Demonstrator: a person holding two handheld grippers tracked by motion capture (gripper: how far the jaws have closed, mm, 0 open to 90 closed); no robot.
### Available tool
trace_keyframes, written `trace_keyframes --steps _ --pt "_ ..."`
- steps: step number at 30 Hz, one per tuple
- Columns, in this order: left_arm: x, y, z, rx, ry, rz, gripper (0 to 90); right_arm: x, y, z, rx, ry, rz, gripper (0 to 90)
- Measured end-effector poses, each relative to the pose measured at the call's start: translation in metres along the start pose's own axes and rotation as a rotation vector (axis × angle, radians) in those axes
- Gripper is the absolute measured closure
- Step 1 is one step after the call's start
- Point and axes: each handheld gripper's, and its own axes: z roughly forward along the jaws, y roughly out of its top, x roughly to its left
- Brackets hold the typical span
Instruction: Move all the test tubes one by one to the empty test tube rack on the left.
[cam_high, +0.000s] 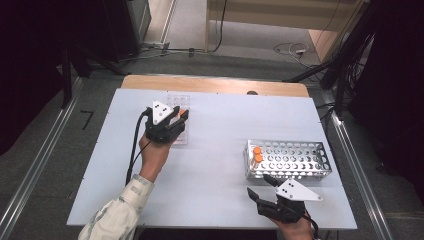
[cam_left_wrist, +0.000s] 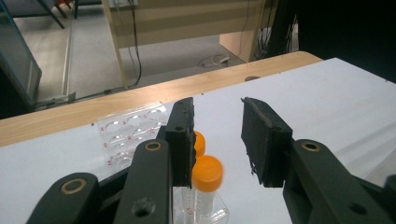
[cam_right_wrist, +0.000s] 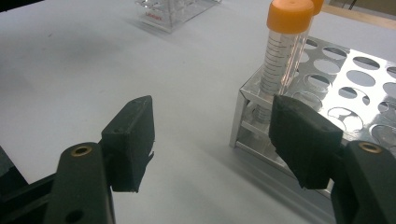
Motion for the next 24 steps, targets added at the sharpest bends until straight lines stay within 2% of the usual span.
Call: trace_keyframes --steps 6,8,10,14,19,24 --pt "-0.004 0.001 -0.007 -0.013 -0.023 -0.009 60.4 0.0 0.0 0.0 0.0 -0.004 0.005 29.8" --pt "-0.006 0.0 -0.011 -0.017 -0.034 -0.022 56.0 0.0 0.0 -0.001 -0.002 -0.007 0.007 29.8" --pt "-0.008 -0.003 -0.016 -0.012 -0.028 -0.03 47.0 -0.001 0.0 -0.001 -0.003 -0.008 0.008 29.8" --pt "-0.012 -0.013 -0.027 -0.002 -0.044 -0.043 34.1 -0.002 0.0 -0.001 -0.006 -0.014 0.009 29.9" --pt "-0.017 -0.029 -0.038 0.012 -0.091 -0.062 29.0 -0.002 -0.001 0.0 -0.007 -0.02 0.013 29.9" --pt "-0.019 -0.045 -0.047 0.024 -0.102 -0.066 25.2 -0.004 -0.001 0.001 -0.009 -0.031 0.017 29.9"
